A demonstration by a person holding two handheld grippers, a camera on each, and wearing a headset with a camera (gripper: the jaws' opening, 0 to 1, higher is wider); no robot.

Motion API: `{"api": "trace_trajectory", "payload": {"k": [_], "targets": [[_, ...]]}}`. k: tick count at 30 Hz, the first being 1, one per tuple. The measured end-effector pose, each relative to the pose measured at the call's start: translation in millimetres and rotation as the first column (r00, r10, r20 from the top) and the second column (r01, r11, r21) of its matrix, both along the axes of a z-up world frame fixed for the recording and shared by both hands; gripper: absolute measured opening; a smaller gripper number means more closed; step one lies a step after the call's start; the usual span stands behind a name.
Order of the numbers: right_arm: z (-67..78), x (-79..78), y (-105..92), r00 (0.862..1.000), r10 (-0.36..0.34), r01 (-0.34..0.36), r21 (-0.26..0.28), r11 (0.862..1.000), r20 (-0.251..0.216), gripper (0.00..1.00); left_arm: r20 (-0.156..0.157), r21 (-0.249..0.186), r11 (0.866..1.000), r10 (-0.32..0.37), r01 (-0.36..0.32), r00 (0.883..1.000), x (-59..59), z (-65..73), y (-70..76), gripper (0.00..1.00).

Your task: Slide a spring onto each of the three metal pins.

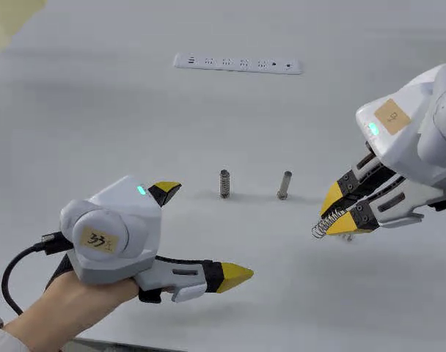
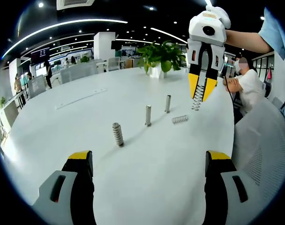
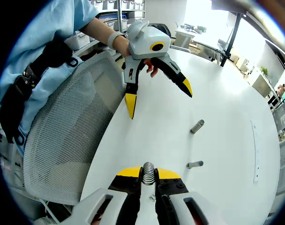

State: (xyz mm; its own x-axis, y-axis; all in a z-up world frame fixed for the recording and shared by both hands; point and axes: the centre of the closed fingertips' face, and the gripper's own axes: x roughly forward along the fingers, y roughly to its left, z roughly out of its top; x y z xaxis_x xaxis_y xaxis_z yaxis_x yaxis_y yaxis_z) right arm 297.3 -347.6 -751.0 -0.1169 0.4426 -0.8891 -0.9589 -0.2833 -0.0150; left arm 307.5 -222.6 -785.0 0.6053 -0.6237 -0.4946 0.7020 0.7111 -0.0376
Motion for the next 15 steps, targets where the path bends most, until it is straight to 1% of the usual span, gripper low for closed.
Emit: {"api": "trace_trajectory", "payload": {"k": [1,3,7,9,15], "targets": [[0.2,9.7,0.3,1.0,0.003,-0.003,-0.009,1.0,0.004,0.07,0.0,0.004,1.0,-0.001,0.001,1.0,-0.6,-0.3,1.8,0.99],[0.8,19.8,2.6,1.0,0.012,-0.012,-0.024,1.0,0.013,0.07,-0.005,0.003,1.0,0.006,-0.006,1.0,-1.3,-0.4,4.9,0.99],[2.3,33.0,9.0,0.999,0.03,-0.029,-0.044,0.999,0.026,0.07,-0.006,0.005,1.0,0.021,-0.02,1.0,-1.4,0.3,9.4,0.99],[1.8,43.7,11.3,0.999,0.041,-0.039,-0.061,0.997,0.034,0.07,-0.01,0.009,1.0,0.026,-0.026,1.0,-2.4,-0.2,11.2,0.99],[3.3,64.7,19.9,0.996,0.067,-0.061,-0.096,0.993,0.064,0.07,-0.017,0.005,1.0,0.018,-0.018,1.0,-5.5,-0.1,11.1,0.99]]}}
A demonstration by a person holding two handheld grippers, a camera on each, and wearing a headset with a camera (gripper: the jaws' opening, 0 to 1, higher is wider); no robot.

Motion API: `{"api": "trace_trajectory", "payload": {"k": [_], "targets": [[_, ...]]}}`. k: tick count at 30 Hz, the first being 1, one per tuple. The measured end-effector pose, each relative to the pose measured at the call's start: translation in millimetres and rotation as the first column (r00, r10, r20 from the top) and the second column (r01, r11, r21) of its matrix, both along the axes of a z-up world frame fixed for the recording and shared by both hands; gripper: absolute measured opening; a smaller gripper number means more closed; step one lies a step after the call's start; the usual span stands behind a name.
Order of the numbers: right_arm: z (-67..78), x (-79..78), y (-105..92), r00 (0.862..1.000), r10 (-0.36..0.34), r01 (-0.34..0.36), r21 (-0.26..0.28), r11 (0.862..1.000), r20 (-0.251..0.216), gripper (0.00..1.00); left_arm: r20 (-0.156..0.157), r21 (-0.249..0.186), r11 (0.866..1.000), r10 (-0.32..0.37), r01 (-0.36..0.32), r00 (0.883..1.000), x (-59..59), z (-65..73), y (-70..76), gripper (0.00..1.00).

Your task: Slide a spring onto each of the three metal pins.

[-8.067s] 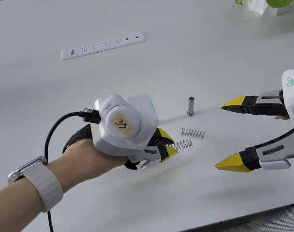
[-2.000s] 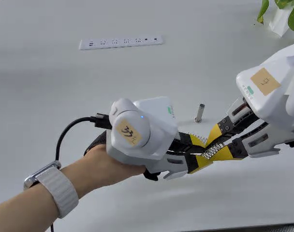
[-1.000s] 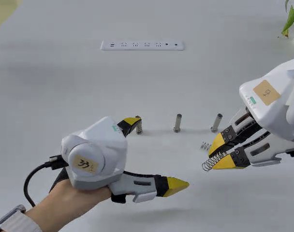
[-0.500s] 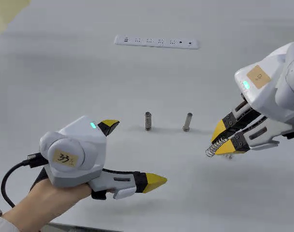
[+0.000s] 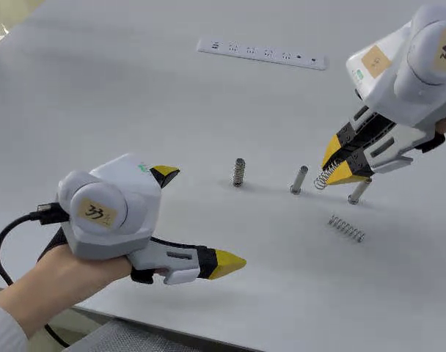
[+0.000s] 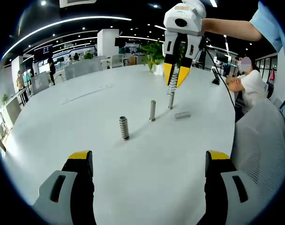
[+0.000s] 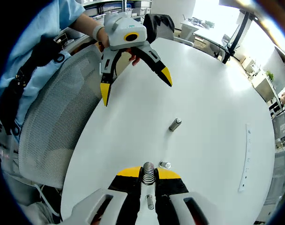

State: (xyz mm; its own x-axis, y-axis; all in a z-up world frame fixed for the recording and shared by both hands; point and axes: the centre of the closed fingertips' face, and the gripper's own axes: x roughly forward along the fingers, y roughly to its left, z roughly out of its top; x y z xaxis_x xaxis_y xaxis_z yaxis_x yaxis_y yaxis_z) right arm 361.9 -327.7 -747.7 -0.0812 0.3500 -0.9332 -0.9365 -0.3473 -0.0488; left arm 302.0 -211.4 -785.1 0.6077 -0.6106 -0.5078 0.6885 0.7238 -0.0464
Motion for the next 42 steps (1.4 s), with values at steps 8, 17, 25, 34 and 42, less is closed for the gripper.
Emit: {"api": "trace_trajectory", "payload": {"k": [8,17,25,34,42], "targets": [[-0.2,22.9,8.5,0.998,0.035,-0.033,-0.055,0.998,0.051,0.07,-0.002,-0.009,1.0,-0.008,0.008,1.0,0.4,2.0,-1.1,0.99],[-8.5,23.2,10.4,0.997,0.061,-0.057,-0.096,0.994,0.037,0.07,-0.01,-0.024,1.0,-0.008,0.007,1.0,-1.3,1.6,-4.4,0.99],[-15.7,20.7,11.9,0.997,0.075,-0.07,-0.12,0.99,0.031,0.07,-0.03,-0.031,1.0,-0.006,0.006,1.0,-4.8,-4.5,-5.0,0.98],[-22.2,20.1,12.6,0.996,0.086,-0.082,-0.131,0.988,0.032,0.07,-0.038,-0.039,0.999,-0.004,0.002,0.999,-6.2,-6.5,-6.9,0.97],[-29.1,22.2,10.7,0.996,0.087,-0.082,-0.141,0.987,0.034,0.07,-0.049,-0.04,0.999,-0.006,0.004,0.999,-7.9,-10.2,-7.0,0.96]]}}
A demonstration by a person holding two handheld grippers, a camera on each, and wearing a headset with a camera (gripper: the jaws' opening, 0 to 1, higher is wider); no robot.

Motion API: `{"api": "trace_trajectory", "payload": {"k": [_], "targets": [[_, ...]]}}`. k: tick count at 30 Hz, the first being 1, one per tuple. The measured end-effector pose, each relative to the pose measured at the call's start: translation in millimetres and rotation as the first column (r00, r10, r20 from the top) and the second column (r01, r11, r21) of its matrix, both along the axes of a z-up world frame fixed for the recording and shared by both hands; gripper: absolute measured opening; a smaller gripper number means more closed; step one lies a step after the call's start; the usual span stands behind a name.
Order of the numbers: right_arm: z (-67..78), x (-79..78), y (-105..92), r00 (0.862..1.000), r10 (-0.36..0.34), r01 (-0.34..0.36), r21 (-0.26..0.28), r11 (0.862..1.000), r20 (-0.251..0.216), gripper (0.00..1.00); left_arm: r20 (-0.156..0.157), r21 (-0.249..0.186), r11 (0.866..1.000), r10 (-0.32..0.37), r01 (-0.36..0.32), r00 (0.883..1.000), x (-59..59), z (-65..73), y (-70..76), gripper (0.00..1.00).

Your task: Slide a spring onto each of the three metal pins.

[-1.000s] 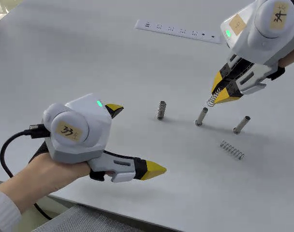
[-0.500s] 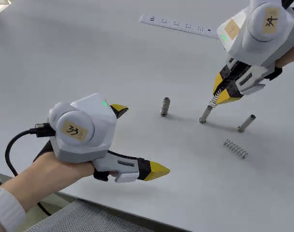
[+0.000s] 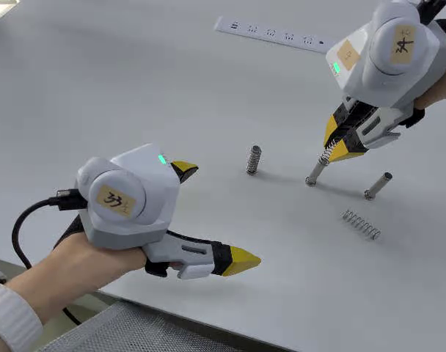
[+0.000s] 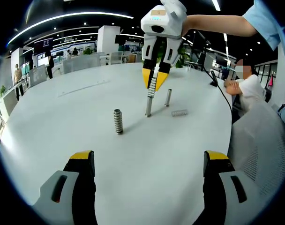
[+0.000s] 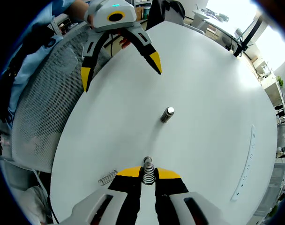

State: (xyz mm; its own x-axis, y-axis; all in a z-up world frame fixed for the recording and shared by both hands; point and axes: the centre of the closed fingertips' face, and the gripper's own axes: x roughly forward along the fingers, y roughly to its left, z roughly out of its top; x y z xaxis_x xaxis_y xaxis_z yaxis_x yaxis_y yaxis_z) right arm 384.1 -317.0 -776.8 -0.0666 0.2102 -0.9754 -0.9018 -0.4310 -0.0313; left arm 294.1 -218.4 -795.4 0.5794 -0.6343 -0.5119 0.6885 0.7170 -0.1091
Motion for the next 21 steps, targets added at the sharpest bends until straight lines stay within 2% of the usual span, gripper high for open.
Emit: {"api": "trace_trajectory", "payload": {"k": [7,12,16,21], "targets": [[-9.6,-0.4,2.0,1.0,0.005,-0.005,-0.009,1.0,0.0,0.07,-0.01,-0.001,1.0,0.002,-0.002,1.0,-2.7,-3.0,1.0,0.95],[-22.9,0.7,2.2,1.0,0.006,-0.006,-0.02,1.0,-0.004,0.07,-0.013,0.002,1.0,0.007,-0.007,1.0,-3.7,-3.9,3.3,0.95],[-34.5,1.1,1.4,1.0,-0.007,0.007,-0.025,1.0,-0.021,0.07,-0.017,0.001,1.0,0.01,-0.01,1.0,-4.3,-4.6,5.6,0.94],[-40.8,-0.7,3.3,0.999,-0.023,0.022,-0.024,0.999,-0.032,0.07,-0.018,0.0,1.0,0.014,-0.014,1.0,-4.4,-5.3,7.0,0.94]]}}
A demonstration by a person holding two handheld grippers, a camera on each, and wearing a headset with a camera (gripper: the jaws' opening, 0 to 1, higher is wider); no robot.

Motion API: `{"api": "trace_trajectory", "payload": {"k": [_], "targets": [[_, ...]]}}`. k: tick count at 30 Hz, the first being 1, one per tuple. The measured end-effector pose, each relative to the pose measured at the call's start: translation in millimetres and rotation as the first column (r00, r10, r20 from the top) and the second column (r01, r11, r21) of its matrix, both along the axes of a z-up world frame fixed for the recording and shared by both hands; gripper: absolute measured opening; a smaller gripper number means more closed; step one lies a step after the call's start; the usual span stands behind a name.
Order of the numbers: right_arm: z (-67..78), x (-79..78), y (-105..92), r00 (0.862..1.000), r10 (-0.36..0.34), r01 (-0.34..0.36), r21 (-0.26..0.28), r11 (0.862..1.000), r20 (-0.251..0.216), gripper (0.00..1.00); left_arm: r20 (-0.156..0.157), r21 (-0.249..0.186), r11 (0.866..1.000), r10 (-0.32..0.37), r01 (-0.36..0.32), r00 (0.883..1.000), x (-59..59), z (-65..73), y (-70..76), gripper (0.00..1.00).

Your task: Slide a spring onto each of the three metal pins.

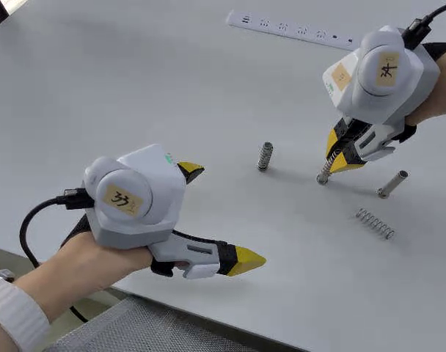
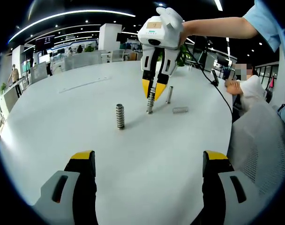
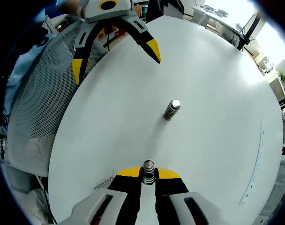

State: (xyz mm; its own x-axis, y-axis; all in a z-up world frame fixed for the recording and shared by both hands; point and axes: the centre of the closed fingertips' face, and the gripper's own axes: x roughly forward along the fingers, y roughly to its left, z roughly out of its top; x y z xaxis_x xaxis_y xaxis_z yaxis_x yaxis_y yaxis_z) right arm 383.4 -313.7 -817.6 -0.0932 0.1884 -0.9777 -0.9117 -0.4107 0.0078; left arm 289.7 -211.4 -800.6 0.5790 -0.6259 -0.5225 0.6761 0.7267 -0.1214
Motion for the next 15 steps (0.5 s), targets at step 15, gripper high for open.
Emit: {"api": "trace_trajectory", "payload": {"k": [15], "targets": [[-13.5,-0.8,2.6,1.0,-0.031,0.031,-0.012,0.999,-0.001,0.07,-0.013,0.002,1.0,-0.009,0.009,1.0,-4.2,-5.3,-2.4,0.93]]}}
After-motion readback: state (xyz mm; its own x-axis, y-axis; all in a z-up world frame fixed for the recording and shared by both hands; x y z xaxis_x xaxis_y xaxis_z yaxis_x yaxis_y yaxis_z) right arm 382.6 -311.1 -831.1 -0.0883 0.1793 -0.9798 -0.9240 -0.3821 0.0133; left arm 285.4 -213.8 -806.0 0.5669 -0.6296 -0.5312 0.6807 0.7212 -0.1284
